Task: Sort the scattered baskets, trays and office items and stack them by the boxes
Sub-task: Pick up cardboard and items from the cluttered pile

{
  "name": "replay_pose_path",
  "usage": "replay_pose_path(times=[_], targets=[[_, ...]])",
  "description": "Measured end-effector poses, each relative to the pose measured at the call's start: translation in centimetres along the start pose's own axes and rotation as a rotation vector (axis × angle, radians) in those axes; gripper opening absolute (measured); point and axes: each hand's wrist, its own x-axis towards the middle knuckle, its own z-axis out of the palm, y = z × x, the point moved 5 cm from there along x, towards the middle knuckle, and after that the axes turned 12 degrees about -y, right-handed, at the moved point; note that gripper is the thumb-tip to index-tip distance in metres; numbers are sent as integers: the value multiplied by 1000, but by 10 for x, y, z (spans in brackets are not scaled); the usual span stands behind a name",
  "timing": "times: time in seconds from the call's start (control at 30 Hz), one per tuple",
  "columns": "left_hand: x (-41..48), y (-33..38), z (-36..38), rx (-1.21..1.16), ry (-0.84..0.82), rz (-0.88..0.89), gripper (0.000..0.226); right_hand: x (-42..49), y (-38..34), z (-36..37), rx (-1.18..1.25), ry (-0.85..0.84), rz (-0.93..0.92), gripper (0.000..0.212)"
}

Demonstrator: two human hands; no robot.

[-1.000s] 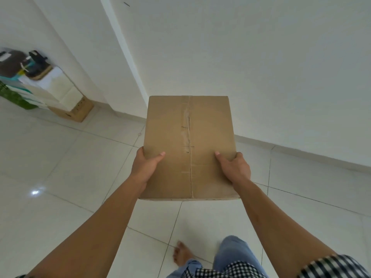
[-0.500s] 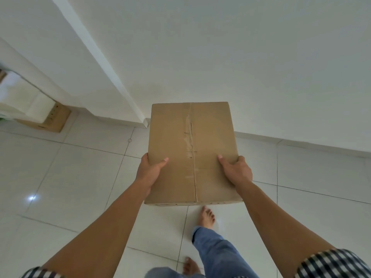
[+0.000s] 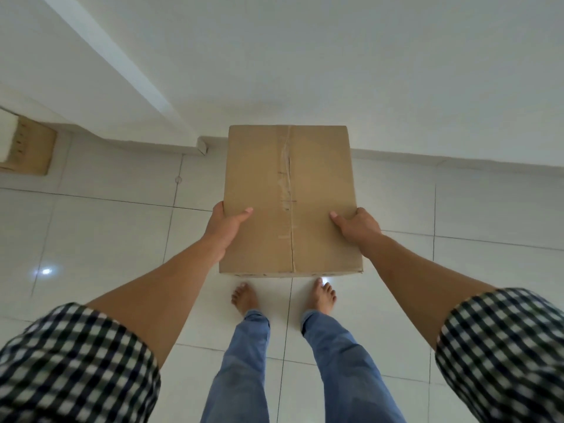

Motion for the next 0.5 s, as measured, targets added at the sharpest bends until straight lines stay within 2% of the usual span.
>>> replay_pose_path(times=[0.13, 0.27, 0.5], targets=[[56, -29, -13, 17, -52, -49, 72, 51, 7, 26, -27, -15, 25, 70], [113, -58, -26, 19, -68, -83, 66, 108, 7, 53, -48, -29, 47, 67], [216, -96, -35, 35, -69, -54, 73, 202, 11, 92, -69, -15, 24, 64]])
